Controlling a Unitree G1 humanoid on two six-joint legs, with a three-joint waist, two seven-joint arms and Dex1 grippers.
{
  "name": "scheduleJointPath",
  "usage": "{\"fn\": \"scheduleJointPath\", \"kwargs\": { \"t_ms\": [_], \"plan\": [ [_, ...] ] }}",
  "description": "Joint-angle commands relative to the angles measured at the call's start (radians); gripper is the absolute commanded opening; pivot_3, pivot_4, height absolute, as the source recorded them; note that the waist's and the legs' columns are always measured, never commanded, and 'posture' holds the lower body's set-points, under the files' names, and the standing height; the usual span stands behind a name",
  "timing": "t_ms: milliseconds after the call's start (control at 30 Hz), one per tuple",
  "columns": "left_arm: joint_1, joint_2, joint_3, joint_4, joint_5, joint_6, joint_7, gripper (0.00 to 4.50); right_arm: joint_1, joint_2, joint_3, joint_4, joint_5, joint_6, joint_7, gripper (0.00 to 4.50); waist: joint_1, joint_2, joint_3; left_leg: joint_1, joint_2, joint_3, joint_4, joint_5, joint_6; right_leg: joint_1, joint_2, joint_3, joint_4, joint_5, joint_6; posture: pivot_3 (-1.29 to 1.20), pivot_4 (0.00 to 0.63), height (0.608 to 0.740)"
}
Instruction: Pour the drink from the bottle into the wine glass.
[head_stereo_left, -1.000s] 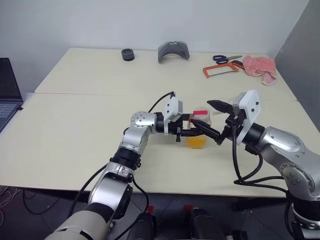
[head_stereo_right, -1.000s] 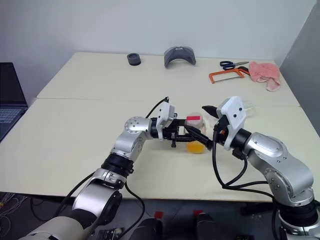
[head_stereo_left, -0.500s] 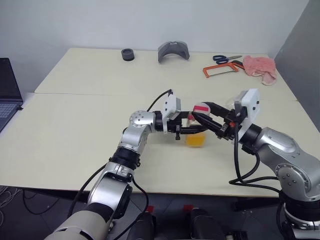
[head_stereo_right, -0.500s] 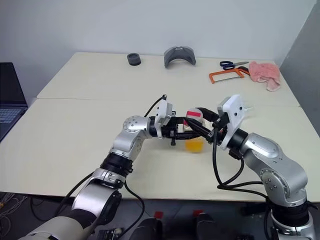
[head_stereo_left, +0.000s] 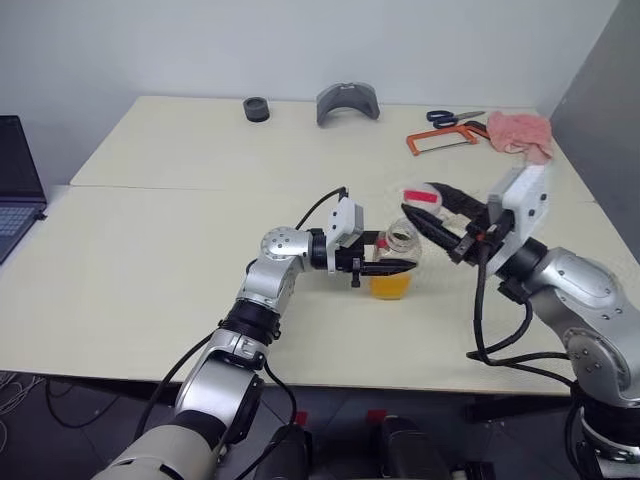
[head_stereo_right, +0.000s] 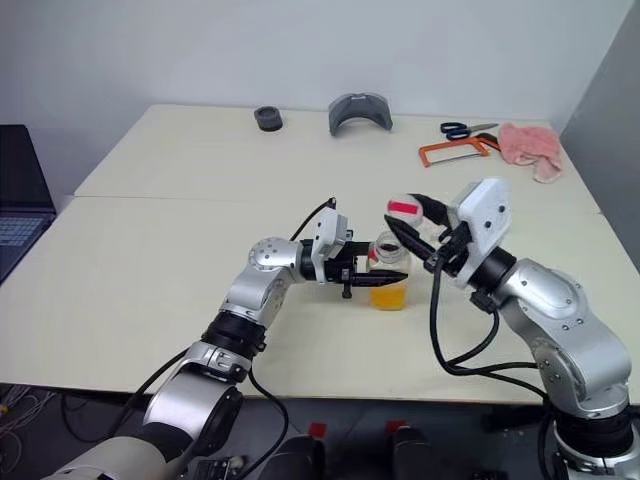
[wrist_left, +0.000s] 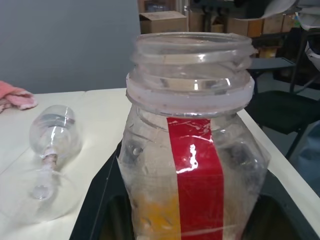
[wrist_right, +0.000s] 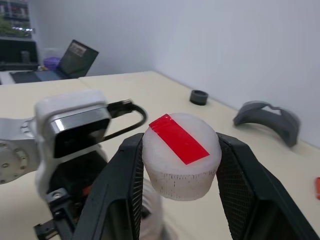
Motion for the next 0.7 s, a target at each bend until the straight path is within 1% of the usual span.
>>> {"fn": "scheduleJointPath", "kwargs": {
  "t_ms": [33, 67, 100, 167, 267, 333, 400, 433, 467, 600, 700],
  "plan": [
    [-0.001, 0.010, 0.027, -0.044, -0.017, 0.008, 0.029, 1.74, 0.144, -0.013, -0.122, -0.036, 0.031, 0.000, 0.008, 1.72, 0.004, 0.000, 0.000, 0.000, 0.000, -0.001, 0.000, 0.000, 0.000, 0.001, 0.000, 0.000, 0.000, 0.000, 0.000, 0.00, 0.150, 0.740],
    [0.003, 0.015, 0.033, -0.049, -0.020, 0.013, 0.036, 1.74, 0.216, 0.000, -0.143, -0.015, 0.007, -0.016, 0.000, 1.72, 0.004, 0.000, 0.000, 0.000, 0.000, -0.001, 0.000, 0.000, 0.000, 0.001, 0.000, 0.000, -0.001, 0.000, 0.000, 0.00, 0.150, 0.740],
    [0.007, 0.020, 0.040, -0.057, -0.024, 0.021, 0.044, 1.74, 0.281, 0.039, -0.166, 0.014, 0.006, -0.024, -0.022, 1.72, 0.004, 0.000, 0.000, 0.000, 0.000, 0.000, 0.000, 0.000, 0.000, 0.001, 0.000, 0.000, -0.001, 0.000, 0.000, 0.00, 0.150, 0.740],
    [0.012, 0.028, 0.049, -0.071, -0.030, 0.031, 0.057, 1.74, 0.373, 0.098, -0.183, 0.070, -0.007, -0.042, -0.052, 1.72, 0.003, 0.000, 0.000, 0.000, 0.000, 0.000, -0.001, 0.000, 0.000, 0.001, 0.000, 0.000, -0.001, 0.000, 0.000, 0.00, 0.150, 0.740],
    [0.018, 0.037, 0.060, -0.093, -0.036, 0.045, 0.074, 1.74, 0.452, 0.140, -0.150, 0.158, -0.091, -0.088, -0.074, 1.72, -0.004, 0.000, 0.000, 0.002, 0.000, 0.001, 0.000, 0.000, 0.000, 0.001, 0.000, 0.003, 0.002, 0.000, 0.000, 0.00, 0.150, 0.740],
    [0.021, 0.045, 0.070, -0.108, -0.040, 0.056, 0.088, 1.74, 0.476, 0.164, -0.130, 0.203, -0.123, -0.100, -0.088, 1.72, -0.006, 0.001, 0.000, 0.003, 0.000, 0.001, 0.000, 0.000, 0.000, 0.001, 0.001, 0.004, 0.002, 0.000, 0.000, 0.00, 0.150, 0.740],
    [0.025, 0.055, 0.085, -0.125, -0.041, 0.067, 0.110, 1.74, 0.489, 0.173, -0.117, 0.228, -0.150, -0.109, -0.093, 2.44, -0.007, 0.001, -0.001, 0.004, 0.000, 0.001, 0.000, 0.000, 0.000, 0.001, 0.003, 0.004, 0.003, 0.000, 0.000, 0.00, 0.150, 0.740],
    [0.026, 0.061, 0.095, -0.130, -0.042, 0.070, 0.123, 1.74, 0.491, 0.176, -0.117, 0.233, -0.156, -0.120, -0.089, 2.67, -0.007, 0.002, -0.001, 0.004, 0.000, 0.001, -0.001, 0.000, 0.000, 0.001, 0.003, 0.004, 0.003, 0.000, 0.000, 0.00, 0.150, 0.740],
    [0.026, 0.068, 0.105, -0.135, -0.042, 0.074, 0.138, 1.74, 0.493, 0.176, -0.123, 0.232, -0.152, -0.123, -0.084, 3.04, -0.007, 0.002, -0.001, 0.004, 0.000, 0.001, -0.001, 0.000, 0.000, 0.001, 0.003, 0.004, 0.003, 0.000, 0.000, 0.00, 0.150, 0.740],
    [0.032, 0.099, 0.149, -0.150, -0.045, 0.084, 0.209, 1.74, 0.513, 0.114, -0.137, 0.225, -0.181, -0.149, -0.034, 4.43, -0.004, 0.002, -0.001, 0.004, 0.000, 0.001, 0.000, 0.000, 0.000, 0.001, 0.003, 0.004, 0.003, 0.000, 0.000, 0.00, 0.150, 0.740],
    [0.038, 0.128, 0.186, -0.148, -0.028, 0.076, 0.289, 1.74, 0.522, 0.046, -0.140, 0.210, -0.211, -0.182, 0.015, 4.50, -0.002, 0.002, -0.001, 0.004, 0.000, 0.001, 0.000, 0.000, 0.000, 0.001, 0.002, 0.003, 0.003, 0.000, 0.000, 0.00, 0.150, 0.740]
  ]
}}
